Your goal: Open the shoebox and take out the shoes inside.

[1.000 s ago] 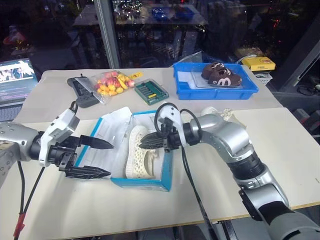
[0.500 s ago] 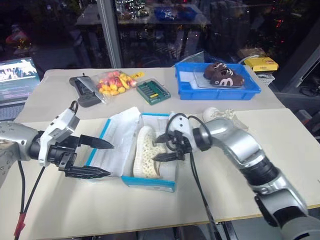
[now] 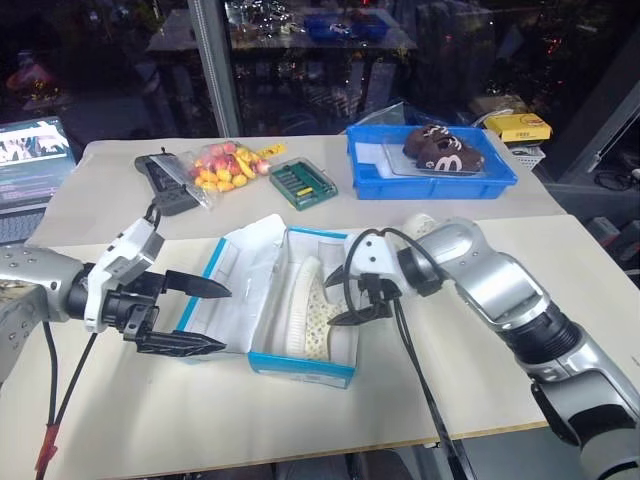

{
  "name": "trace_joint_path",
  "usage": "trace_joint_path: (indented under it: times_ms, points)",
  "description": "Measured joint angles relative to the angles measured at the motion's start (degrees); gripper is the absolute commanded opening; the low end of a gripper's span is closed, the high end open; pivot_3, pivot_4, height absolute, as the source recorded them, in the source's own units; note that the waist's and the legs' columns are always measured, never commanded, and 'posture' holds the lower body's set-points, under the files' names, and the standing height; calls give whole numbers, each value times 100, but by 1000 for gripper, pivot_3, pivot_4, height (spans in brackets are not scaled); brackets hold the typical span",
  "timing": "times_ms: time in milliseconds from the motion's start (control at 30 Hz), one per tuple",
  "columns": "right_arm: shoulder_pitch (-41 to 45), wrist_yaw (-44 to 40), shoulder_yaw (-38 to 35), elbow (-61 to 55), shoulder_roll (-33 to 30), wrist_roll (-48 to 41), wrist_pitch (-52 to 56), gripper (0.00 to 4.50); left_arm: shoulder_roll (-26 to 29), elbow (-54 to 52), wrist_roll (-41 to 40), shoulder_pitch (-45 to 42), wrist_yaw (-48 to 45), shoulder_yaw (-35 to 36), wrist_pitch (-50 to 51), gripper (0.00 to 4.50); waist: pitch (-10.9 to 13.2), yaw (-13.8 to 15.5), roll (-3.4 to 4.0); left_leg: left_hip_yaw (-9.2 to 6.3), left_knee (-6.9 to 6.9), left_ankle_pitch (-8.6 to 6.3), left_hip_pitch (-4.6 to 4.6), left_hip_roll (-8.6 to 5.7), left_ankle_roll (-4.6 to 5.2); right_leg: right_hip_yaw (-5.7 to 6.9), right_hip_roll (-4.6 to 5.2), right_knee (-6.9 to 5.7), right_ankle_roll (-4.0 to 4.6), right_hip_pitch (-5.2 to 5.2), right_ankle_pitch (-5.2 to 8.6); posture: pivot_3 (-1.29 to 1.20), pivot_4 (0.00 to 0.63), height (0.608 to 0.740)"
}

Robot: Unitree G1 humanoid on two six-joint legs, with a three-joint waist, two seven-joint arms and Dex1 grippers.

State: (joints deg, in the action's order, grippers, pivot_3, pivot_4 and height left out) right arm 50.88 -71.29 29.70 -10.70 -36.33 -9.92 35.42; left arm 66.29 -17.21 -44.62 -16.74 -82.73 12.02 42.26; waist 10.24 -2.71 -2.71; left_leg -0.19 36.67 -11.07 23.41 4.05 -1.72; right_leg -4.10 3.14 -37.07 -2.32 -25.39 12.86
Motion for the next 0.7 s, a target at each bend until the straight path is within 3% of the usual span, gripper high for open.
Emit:
trace_joint_path:
  times_ms: [433,700]
  points:
    - [700,-546,956,949,126,1128,-701,3680,-164,-125,0,165,134,1,-1,4500,0,20,0,0,1,0,-7,-1,0,1,2,1,0,8,0,0,150,740]
    - [1111,-1022,1015,1362,-120,1792,-1456,3680,-326,-224,2,253,285,-1,-10,4500,1,28,1,0,1,0,-2,-1,0,2,1,0,0,3,0,0,150,740]
